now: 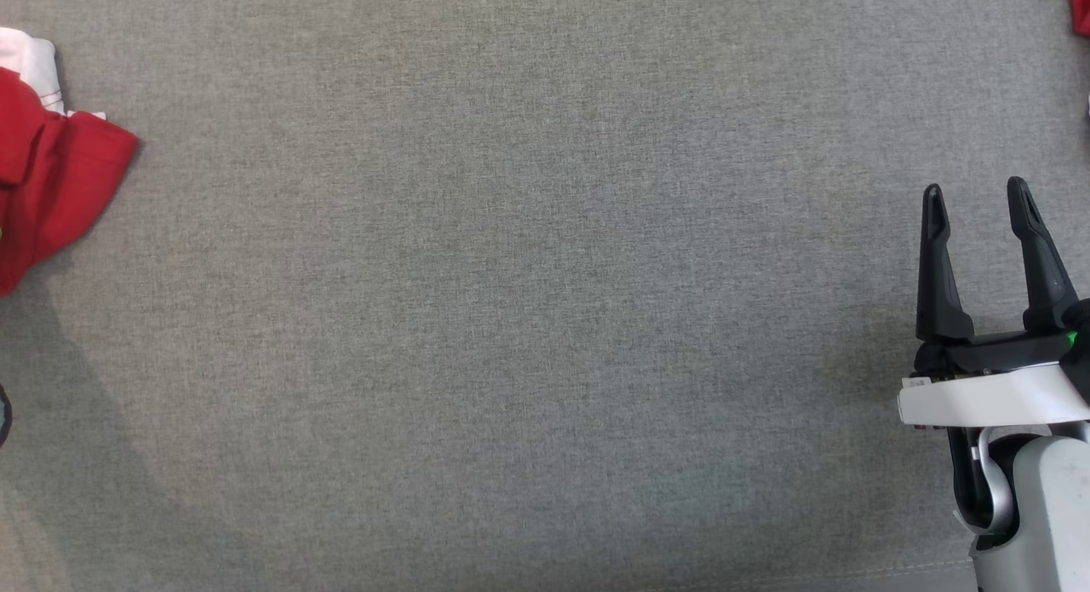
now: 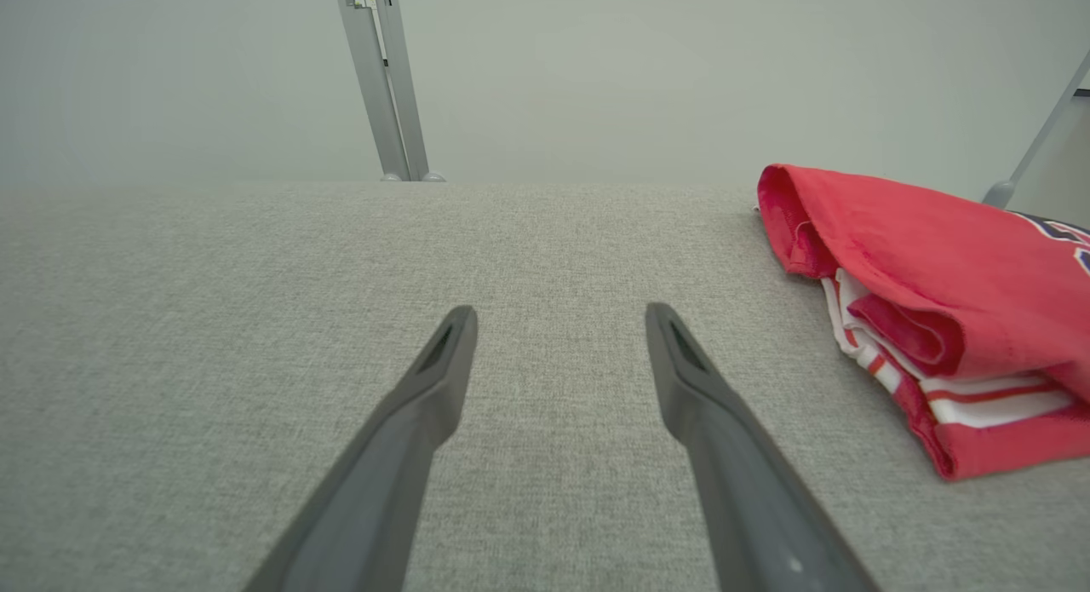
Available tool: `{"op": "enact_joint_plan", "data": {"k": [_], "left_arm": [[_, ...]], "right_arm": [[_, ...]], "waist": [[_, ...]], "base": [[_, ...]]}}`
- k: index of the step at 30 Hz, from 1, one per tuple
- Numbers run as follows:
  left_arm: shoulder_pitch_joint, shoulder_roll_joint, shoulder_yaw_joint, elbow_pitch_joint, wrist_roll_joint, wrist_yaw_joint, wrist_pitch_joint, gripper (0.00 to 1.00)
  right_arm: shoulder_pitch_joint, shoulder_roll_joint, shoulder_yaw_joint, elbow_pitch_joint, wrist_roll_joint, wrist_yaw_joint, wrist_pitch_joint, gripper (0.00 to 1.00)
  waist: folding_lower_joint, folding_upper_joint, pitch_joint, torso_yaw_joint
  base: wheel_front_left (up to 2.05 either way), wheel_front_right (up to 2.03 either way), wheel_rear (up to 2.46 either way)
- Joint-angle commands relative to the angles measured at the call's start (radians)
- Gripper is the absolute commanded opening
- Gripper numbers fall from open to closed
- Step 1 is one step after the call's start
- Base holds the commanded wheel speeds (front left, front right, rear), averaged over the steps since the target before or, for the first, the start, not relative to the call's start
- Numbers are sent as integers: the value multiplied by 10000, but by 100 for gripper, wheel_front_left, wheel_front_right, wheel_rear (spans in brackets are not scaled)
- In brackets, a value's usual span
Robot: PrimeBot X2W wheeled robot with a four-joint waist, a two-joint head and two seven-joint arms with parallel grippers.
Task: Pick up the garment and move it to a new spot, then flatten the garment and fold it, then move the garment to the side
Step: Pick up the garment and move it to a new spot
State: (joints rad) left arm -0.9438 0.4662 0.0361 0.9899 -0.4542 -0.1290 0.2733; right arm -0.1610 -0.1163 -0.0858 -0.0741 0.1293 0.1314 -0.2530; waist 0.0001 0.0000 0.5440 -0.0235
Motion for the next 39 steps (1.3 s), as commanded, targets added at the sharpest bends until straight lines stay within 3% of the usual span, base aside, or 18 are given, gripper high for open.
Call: {"op": "enact_joint_plan", "data": {"k": [1,3,25,39], "left_arm": [[71,18,-69,221,-116,-18,108,54],[51,65,-135,336,-167,-17,52,0],[-876,159,-1321,-938,374,-10,-3527,0],[-2018,-564,-2467,-3569,463,-1,-3293,0]], "right_arm": [[-83,-3,-2,-34,-10,-18,-65,100],[-90,-1,4,-4,0,-16,-63,100],[219,156,147,725,288,-16,-125,100],[676,405,97,928,507,-16,-128,100]], "waist": [[-1,0,-15,-7],[-1,0,-37,-14],[-1,0,-1941,-188],[-1,0,-3102,-1443]], "base": [[0,0,0],[0,0,0],[0,0,0],[0,0,0]]}}
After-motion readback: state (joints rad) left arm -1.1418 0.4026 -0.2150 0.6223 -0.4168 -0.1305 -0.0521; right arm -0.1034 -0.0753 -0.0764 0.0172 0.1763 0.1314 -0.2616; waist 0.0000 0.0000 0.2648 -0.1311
